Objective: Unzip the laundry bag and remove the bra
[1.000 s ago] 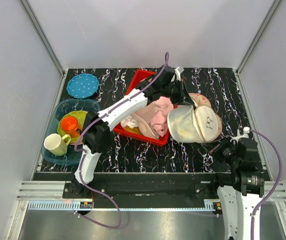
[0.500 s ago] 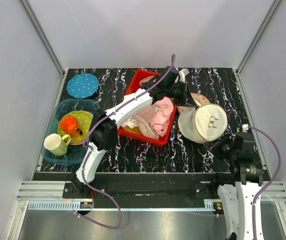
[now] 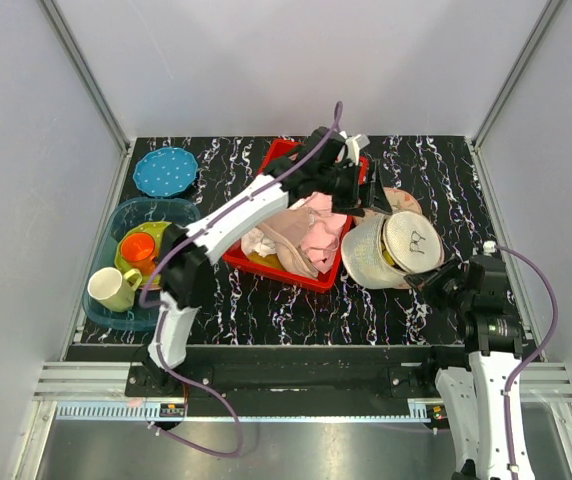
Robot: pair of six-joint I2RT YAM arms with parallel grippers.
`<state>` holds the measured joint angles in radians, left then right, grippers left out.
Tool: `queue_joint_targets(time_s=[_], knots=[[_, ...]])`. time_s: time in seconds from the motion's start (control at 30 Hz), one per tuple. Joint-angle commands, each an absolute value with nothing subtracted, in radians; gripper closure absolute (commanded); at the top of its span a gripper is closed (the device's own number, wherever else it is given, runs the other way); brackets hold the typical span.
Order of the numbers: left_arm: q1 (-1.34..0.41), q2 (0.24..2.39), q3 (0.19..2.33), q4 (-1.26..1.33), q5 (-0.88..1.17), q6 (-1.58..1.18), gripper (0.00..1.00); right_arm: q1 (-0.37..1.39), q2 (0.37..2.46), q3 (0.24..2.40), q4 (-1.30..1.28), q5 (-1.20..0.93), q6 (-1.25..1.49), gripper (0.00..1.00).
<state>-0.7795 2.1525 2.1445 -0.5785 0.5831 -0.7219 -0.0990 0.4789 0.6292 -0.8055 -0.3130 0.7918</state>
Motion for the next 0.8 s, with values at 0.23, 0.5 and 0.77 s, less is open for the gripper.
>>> queue_joint_targets(time_s=[0.23,0.5,0.77], knots=[[-0.890,1.799,1.835,-0.557,0.371,-0.748,0.08,-0.101,0.522,0.618,-0.678,-0.356,0.810,1.00],[-0.976,1.877,1.752,-0.456,0.301,-0.848,0.10,-0.101,0.508,0.623,-0.699,-0.360,0.799,1.00],[-0.979,1.997,1.851,-0.434,0.279,-0.897,0.11,-0.101,0.495,0.630,-0.719,-0.360,0.790,1.00]])
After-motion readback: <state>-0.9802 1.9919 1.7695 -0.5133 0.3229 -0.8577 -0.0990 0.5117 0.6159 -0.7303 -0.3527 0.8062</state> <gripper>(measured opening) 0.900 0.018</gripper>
